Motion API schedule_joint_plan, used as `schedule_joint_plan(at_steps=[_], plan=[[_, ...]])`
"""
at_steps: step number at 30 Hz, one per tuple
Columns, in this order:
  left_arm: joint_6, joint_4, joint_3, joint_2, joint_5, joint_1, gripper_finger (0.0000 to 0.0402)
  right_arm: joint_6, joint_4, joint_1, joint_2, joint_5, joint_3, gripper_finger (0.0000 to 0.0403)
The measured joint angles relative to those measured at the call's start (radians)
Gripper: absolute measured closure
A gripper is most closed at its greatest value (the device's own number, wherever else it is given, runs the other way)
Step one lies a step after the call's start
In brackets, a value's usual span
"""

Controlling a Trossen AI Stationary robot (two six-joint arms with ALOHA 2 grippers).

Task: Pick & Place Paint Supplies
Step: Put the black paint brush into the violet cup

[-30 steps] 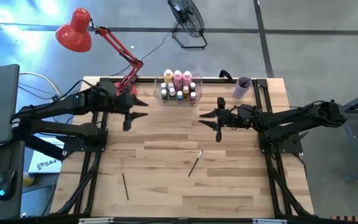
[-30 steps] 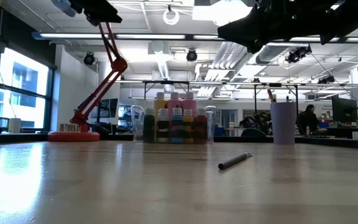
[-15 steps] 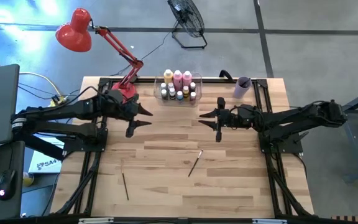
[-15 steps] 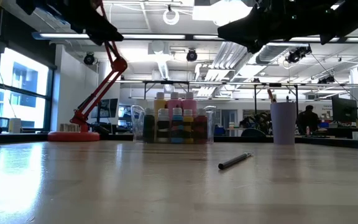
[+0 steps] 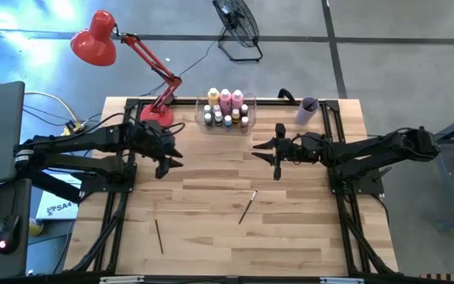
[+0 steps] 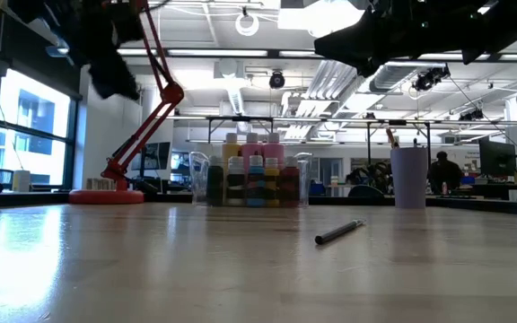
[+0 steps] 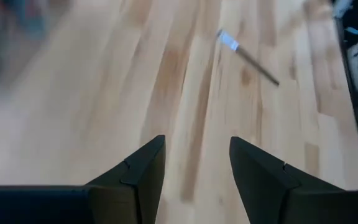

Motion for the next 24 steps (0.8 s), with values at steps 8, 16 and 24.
schedule_joint_plan(at_steps=[8, 16, 24], plan=[[-0.481, -0.184, 0.0, 0.0, 0.038, 0.0, 0.0226, 0.0, 0.0, 0.0, 0.0, 0.0, 0.0, 0.0319], [-0.704, -0.23, 0.0, 0.0, 0.143, -0.056, 0.0226, 0.0, -0.001, 0.0, 0.0, 0.0, 0.0, 0.0319], [-0.91, -0.243, 0.0, 0.0, -0.101, -0.272, 0.0227, 0.0, -0.011, 0.0, 0.0, 0.0, 0.0, 0.0319]])
